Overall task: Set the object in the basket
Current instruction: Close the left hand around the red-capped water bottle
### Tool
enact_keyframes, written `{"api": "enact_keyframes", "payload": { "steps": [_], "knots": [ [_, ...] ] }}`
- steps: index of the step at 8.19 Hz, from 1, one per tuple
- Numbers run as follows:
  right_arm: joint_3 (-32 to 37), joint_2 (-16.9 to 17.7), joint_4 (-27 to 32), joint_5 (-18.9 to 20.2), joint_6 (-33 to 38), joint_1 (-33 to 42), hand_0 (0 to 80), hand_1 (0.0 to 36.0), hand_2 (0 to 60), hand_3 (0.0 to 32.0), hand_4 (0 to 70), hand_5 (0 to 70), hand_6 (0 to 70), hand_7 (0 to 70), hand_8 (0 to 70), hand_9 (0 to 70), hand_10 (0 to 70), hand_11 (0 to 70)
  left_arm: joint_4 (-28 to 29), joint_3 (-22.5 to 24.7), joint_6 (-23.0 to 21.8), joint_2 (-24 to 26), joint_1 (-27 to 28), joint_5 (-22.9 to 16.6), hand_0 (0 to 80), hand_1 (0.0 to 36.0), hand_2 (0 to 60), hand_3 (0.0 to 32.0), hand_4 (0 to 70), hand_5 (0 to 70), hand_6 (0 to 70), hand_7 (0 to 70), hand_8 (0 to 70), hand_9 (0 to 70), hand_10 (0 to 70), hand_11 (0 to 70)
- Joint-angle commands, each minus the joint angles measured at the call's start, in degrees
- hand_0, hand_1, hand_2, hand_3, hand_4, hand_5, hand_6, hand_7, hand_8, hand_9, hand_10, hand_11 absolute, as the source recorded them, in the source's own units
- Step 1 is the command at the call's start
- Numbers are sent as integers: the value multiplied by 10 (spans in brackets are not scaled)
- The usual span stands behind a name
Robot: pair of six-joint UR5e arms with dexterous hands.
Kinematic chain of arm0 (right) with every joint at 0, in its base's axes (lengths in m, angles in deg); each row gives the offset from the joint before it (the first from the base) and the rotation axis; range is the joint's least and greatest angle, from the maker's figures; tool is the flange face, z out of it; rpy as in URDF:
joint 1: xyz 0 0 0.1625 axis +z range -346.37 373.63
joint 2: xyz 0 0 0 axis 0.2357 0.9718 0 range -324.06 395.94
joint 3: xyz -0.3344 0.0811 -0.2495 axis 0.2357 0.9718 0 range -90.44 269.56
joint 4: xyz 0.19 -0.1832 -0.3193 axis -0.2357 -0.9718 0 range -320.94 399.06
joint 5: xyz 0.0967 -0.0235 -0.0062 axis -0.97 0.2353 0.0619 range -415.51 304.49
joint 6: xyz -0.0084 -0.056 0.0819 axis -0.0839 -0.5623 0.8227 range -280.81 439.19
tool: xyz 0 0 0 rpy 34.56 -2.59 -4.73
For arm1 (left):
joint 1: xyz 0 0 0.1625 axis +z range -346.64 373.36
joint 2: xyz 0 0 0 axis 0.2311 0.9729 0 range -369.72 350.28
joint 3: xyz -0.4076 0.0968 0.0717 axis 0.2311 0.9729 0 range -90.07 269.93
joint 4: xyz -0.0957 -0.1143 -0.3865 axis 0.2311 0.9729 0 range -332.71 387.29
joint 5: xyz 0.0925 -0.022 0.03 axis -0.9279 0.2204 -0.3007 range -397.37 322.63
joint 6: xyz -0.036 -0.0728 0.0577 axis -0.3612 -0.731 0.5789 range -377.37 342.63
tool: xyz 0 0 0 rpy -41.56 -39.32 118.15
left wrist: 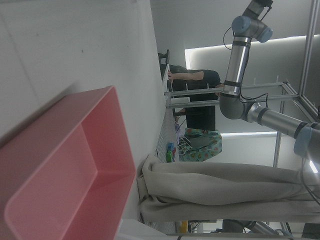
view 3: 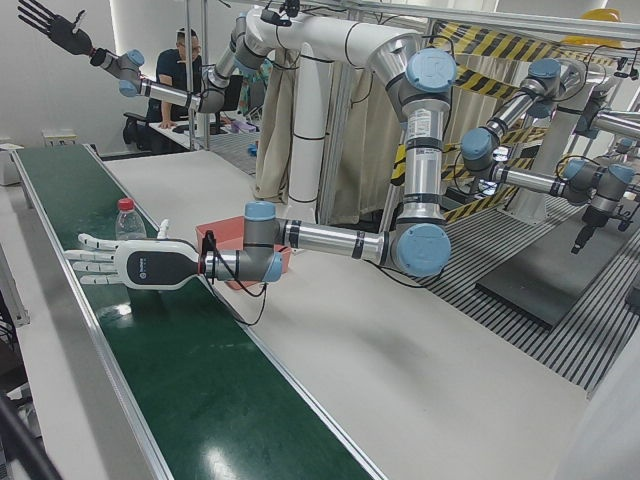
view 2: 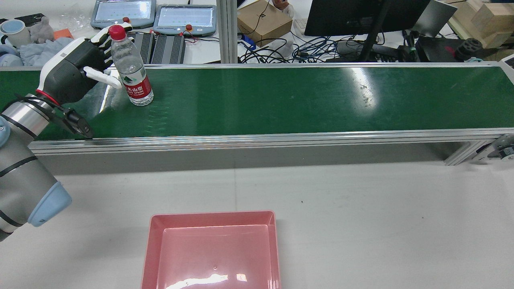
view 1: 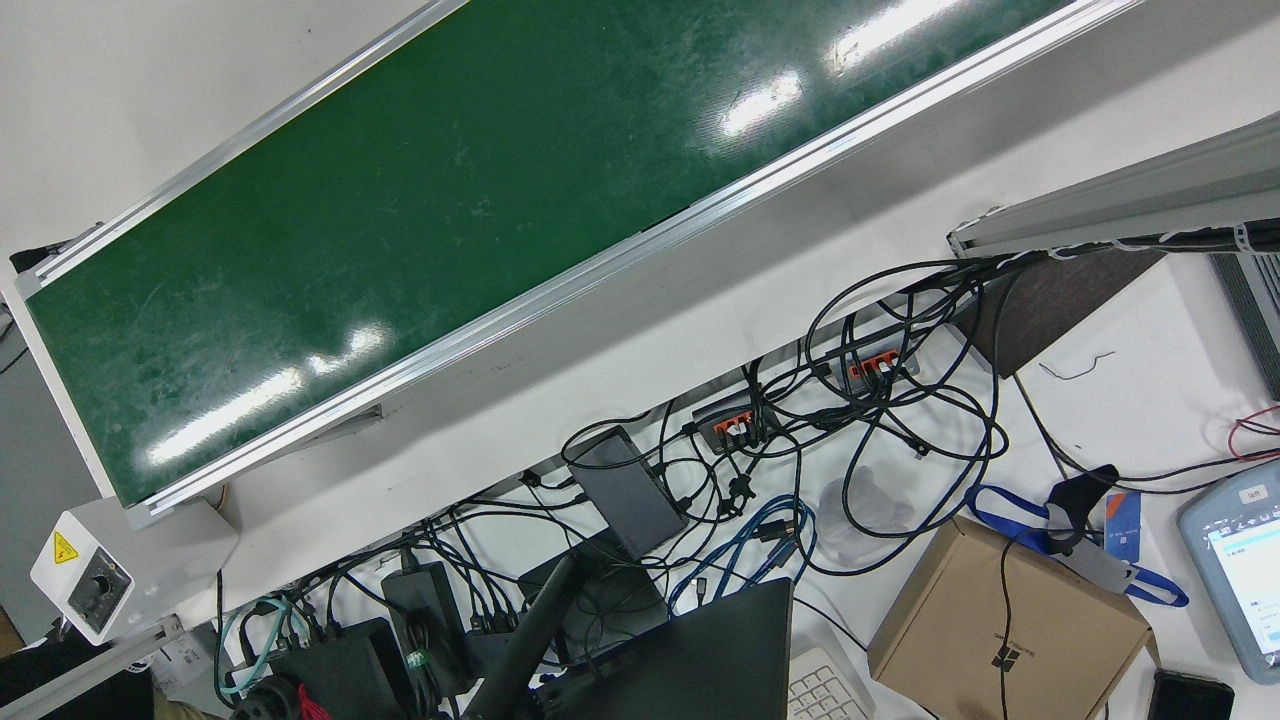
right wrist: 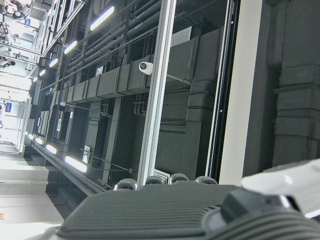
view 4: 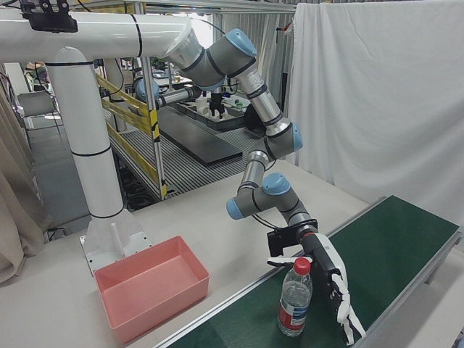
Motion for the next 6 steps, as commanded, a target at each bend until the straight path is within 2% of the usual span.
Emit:
{"api": "enact_keyframes", "payload": {
  "steps": [1, 2, 3, 4, 5, 6],
  "knots": [
    [0, 0, 0, 0, 0, 0, 0, 0, 0, 0, 0, 0, 0, 0, 0, 0, 0, 0, -1, 3, -3, 1, 0, -3, 575, 60, 0, 66, 41, 252, 54, 25, 93, 114, 63, 106],
    [0, 0, 0, 0, 0, 0, 0, 0, 0, 0, 0, 0, 0, 0, 0, 0, 0, 0, -9, 2, -5, 8, -1, -6, 578, 61, 0, 64, 41, 261, 55, 31, 100, 122, 65, 109],
    [0, 0, 0, 0, 0, 0, 0, 0, 0, 0, 0, 0, 0, 0, 0, 0, 0, 0, -12, 1, -5, 15, -3, -6, 579, 70, 0, 42, 50, 306, 66, 50, 123, 154, 78, 130],
    [0, 0, 0, 0, 0, 0, 0, 0, 0, 0, 0, 0, 0, 0, 0, 0, 0, 0, -44, 0, 1, 26, -5, 0, 617, 127, 0, 8, 40, 431, 88, 89, 157, 204, 129, 207],
    [0, 0, 0, 0, 0, 0, 0, 0, 0, 0, 0, 0, 0, 0, 0, 0, 0, 0, -89, 4, 17, 40, -17, 23, 800, 359, 433, 0, 72, 700, 253, 505, 412, 570, 403, 599],
    [0, 0, 0, 0, 0, 0, 0, 0, 0, 0, 0, 0, 0, 0, 0, 0, 0, 0, -115, 4, 38, 56, -25, 27, 800, 360, 600, 0, 345, 700, 472, 700, 652, 700, 637, 700]
  ]
}}
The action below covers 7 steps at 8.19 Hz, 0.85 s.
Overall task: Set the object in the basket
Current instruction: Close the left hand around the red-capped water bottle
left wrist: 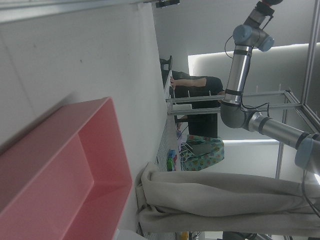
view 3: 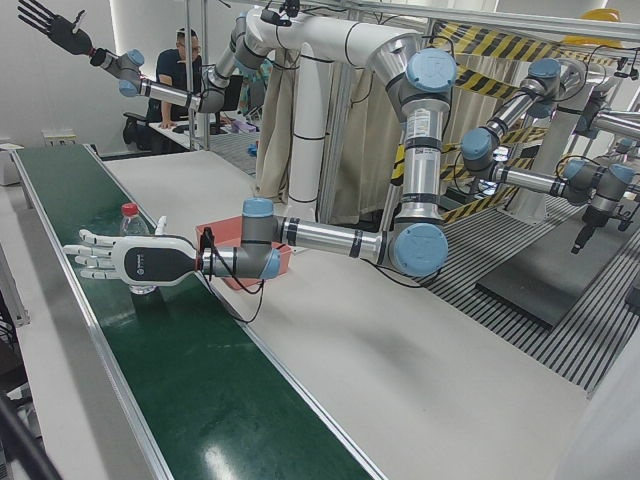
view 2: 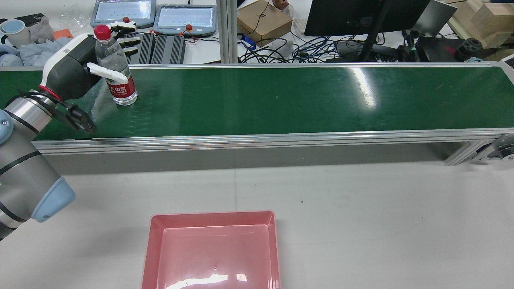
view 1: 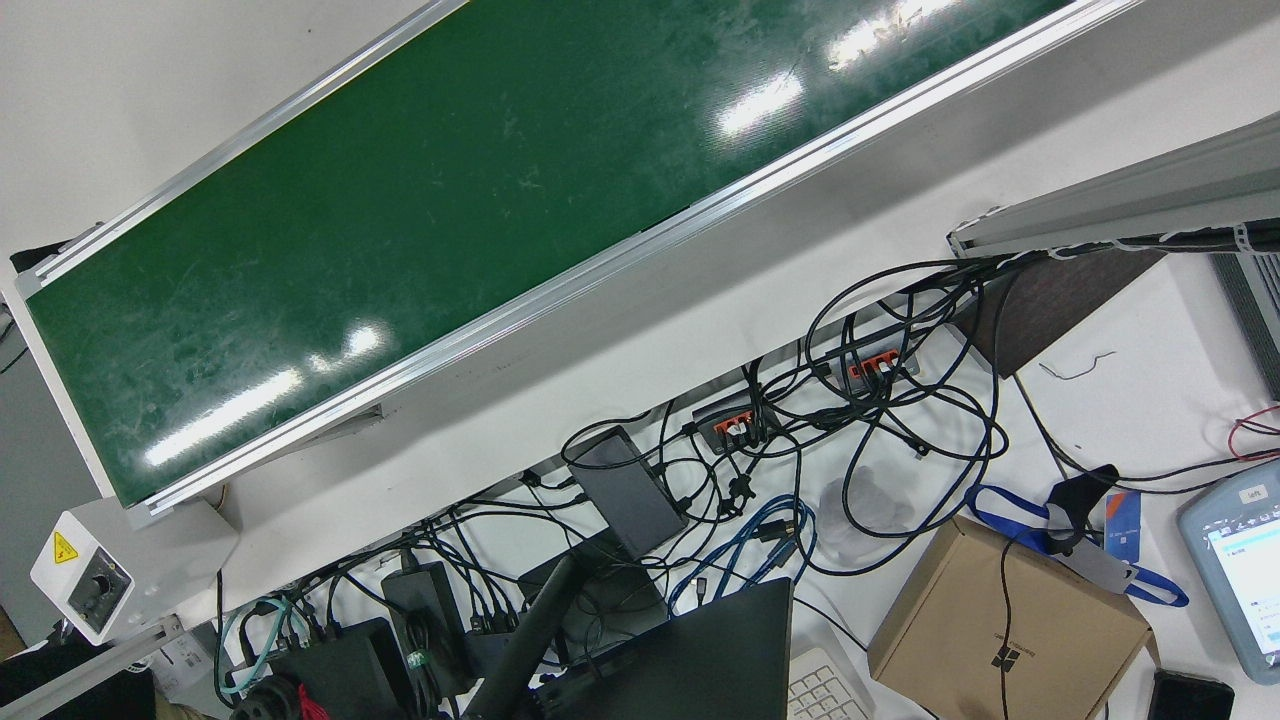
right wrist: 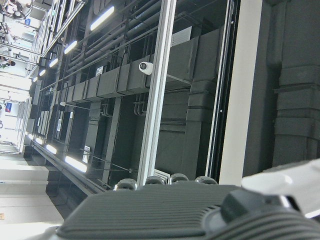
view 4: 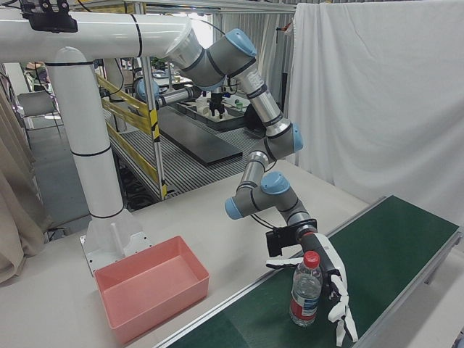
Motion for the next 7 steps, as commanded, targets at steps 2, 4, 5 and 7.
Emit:
{"api": "enact_keyframes", "payload": {
  "steps": [2, 4, 5, 7],
  "knots": [
    [0, 0, 0, 0, 0, 0, 0, 0, 0, 0, 0, 0, 0, 0, 0, 0, 0, 0, -64, 4, 39, 30, -15, 20, 800, 360, 600, 0, 700, 700, 700, 700, 700, 700, 700, 700],
    [0, 0, 0, 0, 0, 0, 0, 0, 0, 0, 0, 0, 0, 0, 0, 0, 0, 0, -65, 37, 35, 29, -15, 17, 800, 360, 600, 0, 700, 700, 700, 700, 700, 700, 700, 700],
    [0, 0, 1, 0, 0, 0, 0, 0, 0, 0, 0, 0, 0, 0, 0, 0, 0, 0, -95, 79, 34, 29, -11, 16, 800, 360, 600, 0, 700, 700, 700, 700, 700, 700, 700, 700],
    [0, 0, 1, 0, 0, 0, 0, 0, 0, 0, 0, 0, 0, 0, 0, 0, 0, 0, -130, 135, 36, 23, 15, 5, 800, 358, 600, 0, 700, 700, 700, 700, 700, 700, 700, 700]
  ]
}}
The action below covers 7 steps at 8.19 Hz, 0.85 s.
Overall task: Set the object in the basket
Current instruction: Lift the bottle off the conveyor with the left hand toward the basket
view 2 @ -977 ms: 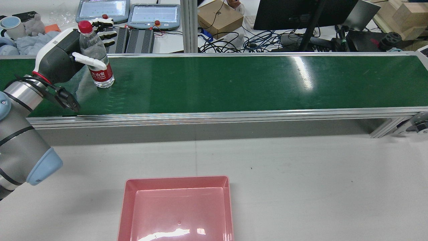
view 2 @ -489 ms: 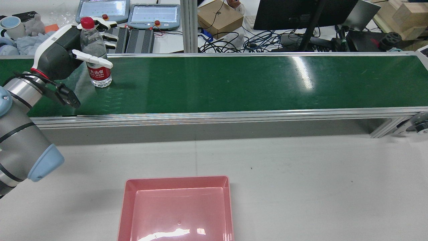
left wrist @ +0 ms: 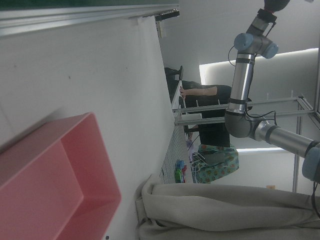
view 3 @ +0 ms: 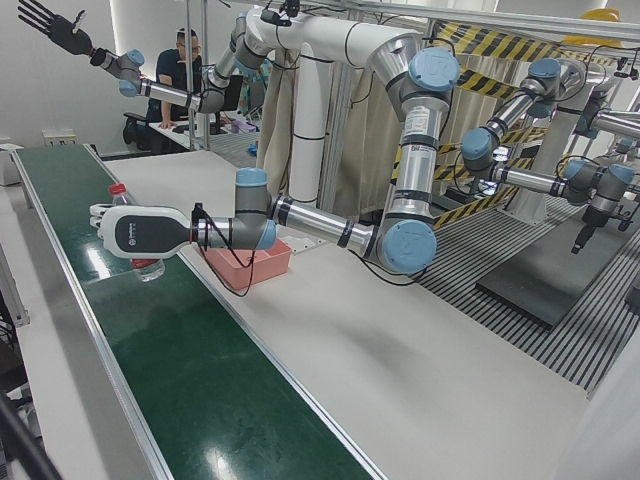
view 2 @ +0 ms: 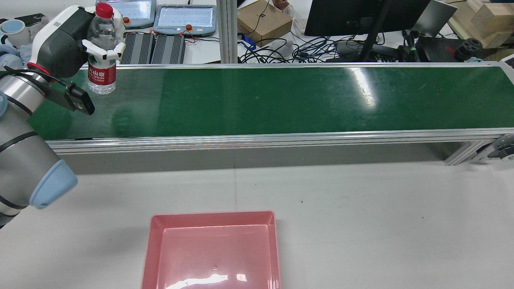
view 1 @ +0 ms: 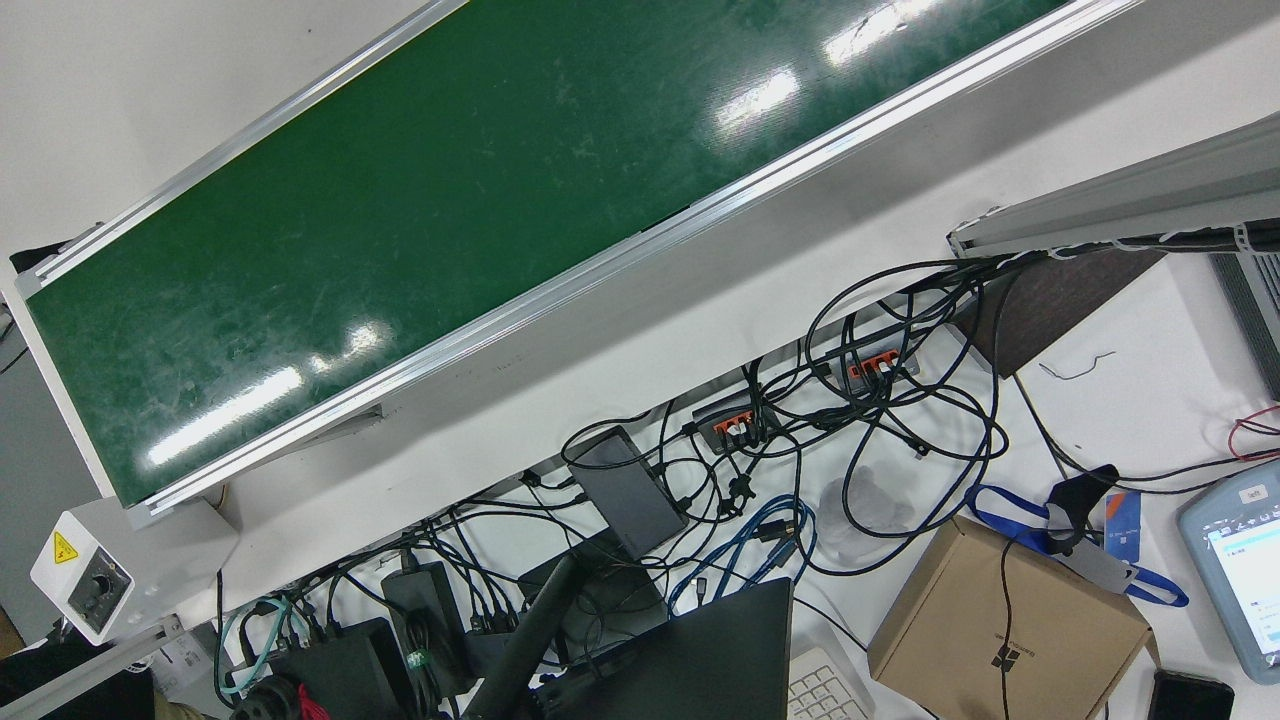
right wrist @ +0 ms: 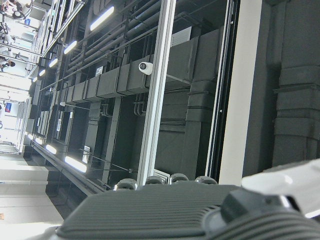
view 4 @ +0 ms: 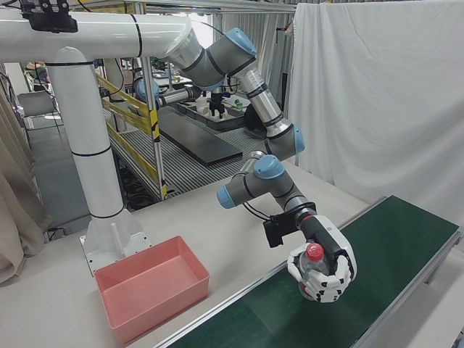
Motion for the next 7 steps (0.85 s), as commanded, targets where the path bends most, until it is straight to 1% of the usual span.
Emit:
{"api": "enact_keyframes", "payload": {
  "steps": [1, 2, 3, 4, 5, 7],
  "knots": [
    [0, 0, 0, 0, 0, 0, 0, 0, 0, 0, 0, 0, 0, 0, 0, 0, 0, 0, -59, 88, 1, -8, 57, -6, 800, 356, 600, 0, 700, 700, 700, 700, 700, 700, 700, 700],
    [0, 0, 0, 0, 0, 0, 0, 0, 0, 0, 0, 0, 0, 0, 0, 0, 0, 0, -81, 107, 0, -7, 79, -5, 800, 358, 600, 0, 700, 700, 700, 700, 700, 700, 700, 700],
    [0, 0, 0, 0, 0, 0, 0, 0, 0, 0, 0, 0, 0, 0, 0, 0, 0, 0, -113, 135, 1, -4, 108, 0, 800, 341, 563, 0, 700, 700, 700, 700, 700, 700, 700, 700],
    [0, 0, 0, 0, 0, 0, 0, 0, 0, 0, 0, 0, 0, 0, 0, 0, 0, 0, -135, 158, 1, -3, 132, 2, 800, 328, 481, 0, 658, 700, 700, 700, 700, 700, 700, 700],
    [0, 0, 0, 0, 0, 0, 0, 0, 0, 0, 0, 0, 0, 0, 0, 0, 0, 0, -154, 183, 2, -7, 145, 2, 800, 317, 420, 0, 582, 700, 700, 700, 700, 700, 700, 700],
    [0, 0, 0, 0, 0, 0, 0, 0, 0, 0, 0, 0, 0, 0, 0, 0, 0, 0, -184, 234, 5, -8, 178, 4, 800, 317, 328, 0, 456, 700, 700, 700, 700, 700, 700, 700]
  ]
}}
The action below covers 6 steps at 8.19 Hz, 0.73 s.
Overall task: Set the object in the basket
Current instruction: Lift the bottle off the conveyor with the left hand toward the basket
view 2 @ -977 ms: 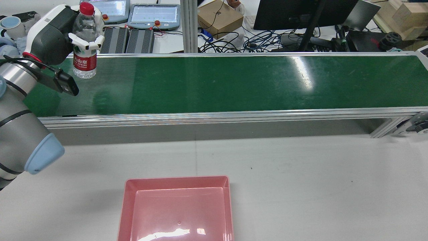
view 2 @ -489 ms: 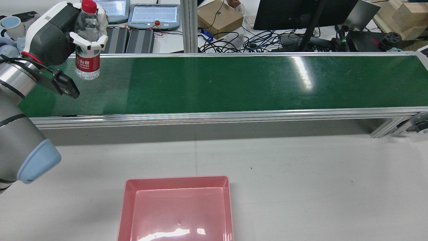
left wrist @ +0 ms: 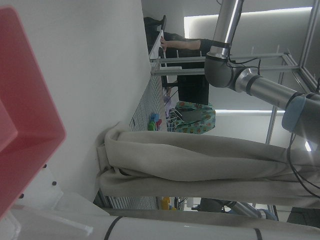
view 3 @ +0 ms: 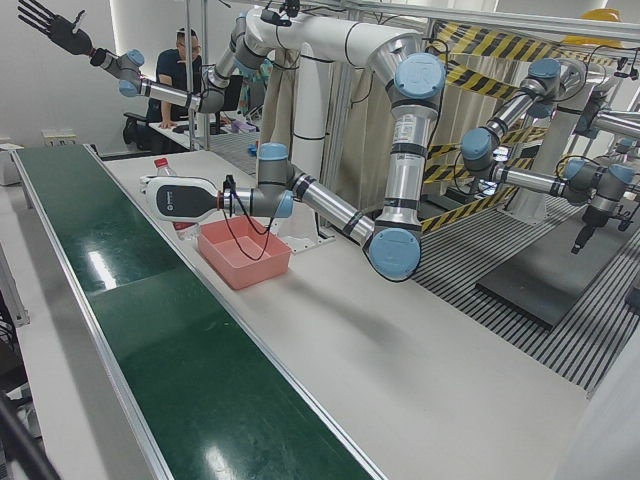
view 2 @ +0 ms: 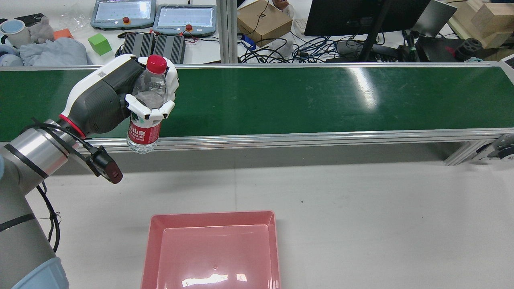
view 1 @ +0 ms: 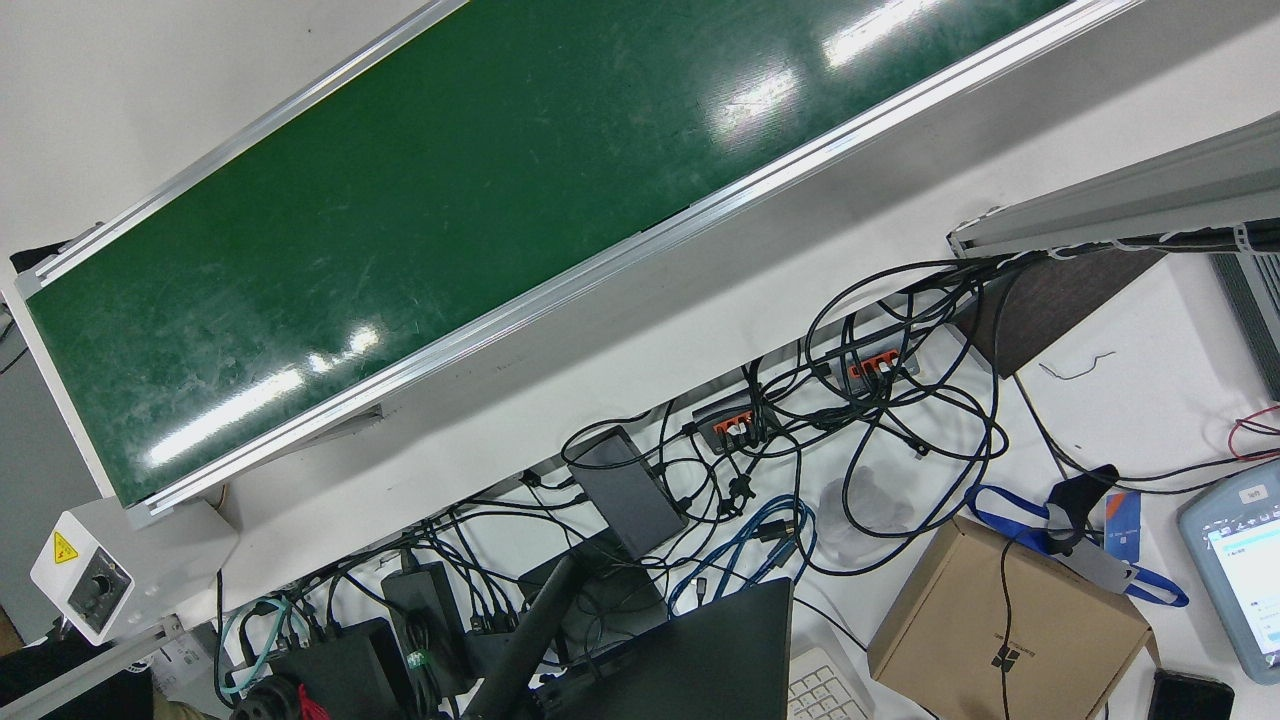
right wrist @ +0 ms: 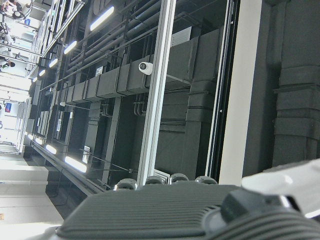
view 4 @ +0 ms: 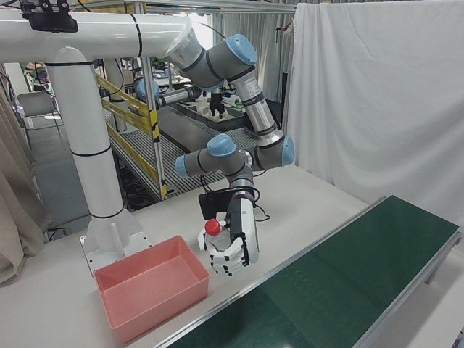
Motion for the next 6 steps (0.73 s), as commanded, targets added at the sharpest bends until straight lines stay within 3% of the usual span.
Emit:
{"api": "enact_keyframes", "payload": {
  "steps": [1, 2, 3, 5, 6],
  "knots": [
    [0, 0, -1, 0, 0, 0, 0, 0, 0, 0, 0, 0, 0, 0, 0, 0, 0, 0, -48, 69, 3, -1, 76, 37, 800, 308, 253, 0, 411, 700, 700, 700, 700, 700, 700, 700],
    [0, 0, 0, 0, 0, 0, 0, 0, 0, 0, 0, 0, 0, 0, 0, 0, 0, 0, -59, 82, 5, 1, 127, 73, 800, 314, 242, 0, 401, 700, 700, 700, 700, 700, 700, 700],
    [0, 0, 0, 0, 0, 0, 0, 0, 0, 0, 0, 0, 0, 0, 0, 0, 0, 0, -60, 84, 23, 1, 155, 100, 800, 315, 278, 0, 409, 700, 700, 700, 700, 700, 700, 700],
    [0, 0, 0, 0, 0, 0, 0, 0, 0, 0, 0, 0, 0, 0, 0, 0, 0, 0, -73, 115, 35, -3, 175, 131, 800, 328, 282, 0, 344, 700, 700, 700, 700, 700, 700, 700],
    [0, 0, -1, 0, 0, 0, 0, 0, 0, 0, 0, 0, 0, 0, 0, 0, 0, 0, -76, 115, 35, -3, 176, 131, 800, 332, 286, 0, 368, 700, 700, 700, 700, 700, 700, 700]
  ]
}}
